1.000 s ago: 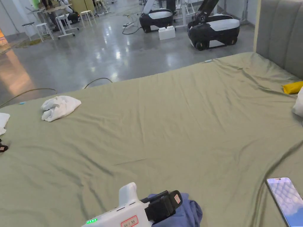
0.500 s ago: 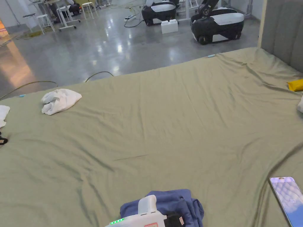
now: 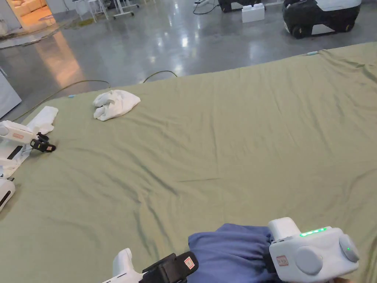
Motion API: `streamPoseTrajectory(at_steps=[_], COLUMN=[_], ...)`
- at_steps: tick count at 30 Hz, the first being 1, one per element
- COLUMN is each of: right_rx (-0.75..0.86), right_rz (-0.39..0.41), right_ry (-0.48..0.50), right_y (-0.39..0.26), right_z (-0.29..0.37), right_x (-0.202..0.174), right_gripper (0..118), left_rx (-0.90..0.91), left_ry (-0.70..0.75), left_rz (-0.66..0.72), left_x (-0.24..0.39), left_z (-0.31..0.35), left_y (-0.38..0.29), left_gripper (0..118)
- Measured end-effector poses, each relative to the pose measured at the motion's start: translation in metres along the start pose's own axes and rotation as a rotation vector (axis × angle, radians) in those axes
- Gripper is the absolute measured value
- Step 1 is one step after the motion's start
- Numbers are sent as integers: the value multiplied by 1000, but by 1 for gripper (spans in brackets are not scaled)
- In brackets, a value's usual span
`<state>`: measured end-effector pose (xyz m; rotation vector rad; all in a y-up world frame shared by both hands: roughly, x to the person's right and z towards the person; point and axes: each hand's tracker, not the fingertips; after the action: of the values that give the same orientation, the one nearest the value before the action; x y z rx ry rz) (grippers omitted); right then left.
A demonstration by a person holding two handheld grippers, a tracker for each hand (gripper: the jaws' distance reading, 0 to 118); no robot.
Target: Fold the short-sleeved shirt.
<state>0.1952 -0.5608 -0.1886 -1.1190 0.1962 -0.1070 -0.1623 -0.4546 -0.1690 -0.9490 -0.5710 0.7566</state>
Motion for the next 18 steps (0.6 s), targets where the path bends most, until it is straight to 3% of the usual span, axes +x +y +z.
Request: streamPoseTrajectory(at_steps=[3,8,12,13,15,18], right_rx=[10,0,22,27,30,149], right_rz=[-114,-115,-130,-144,-181,-206], right_ry=[24,55,65,68,76,158], right_y=[0,-1,-7,-8,-8,-18], right_z=[15,14,15,17,25,54], right_x=[5,15,15,16,16,15], right_gripper=[0,0,0,0,0,0], left_rx=[-17,-122,-148,-141,-144,-104], left_ry=[45,-22,-30,26,10,-24], left_rz=[7,156,192,185,187,185], left_x=[-15,-37,-33,-25,-22,-24], left_z=[-19,-72,-99,-98,-91,-61], left_y=[3,13,15,14,18,34], left_gripper=[89,89,86,79,46,37])
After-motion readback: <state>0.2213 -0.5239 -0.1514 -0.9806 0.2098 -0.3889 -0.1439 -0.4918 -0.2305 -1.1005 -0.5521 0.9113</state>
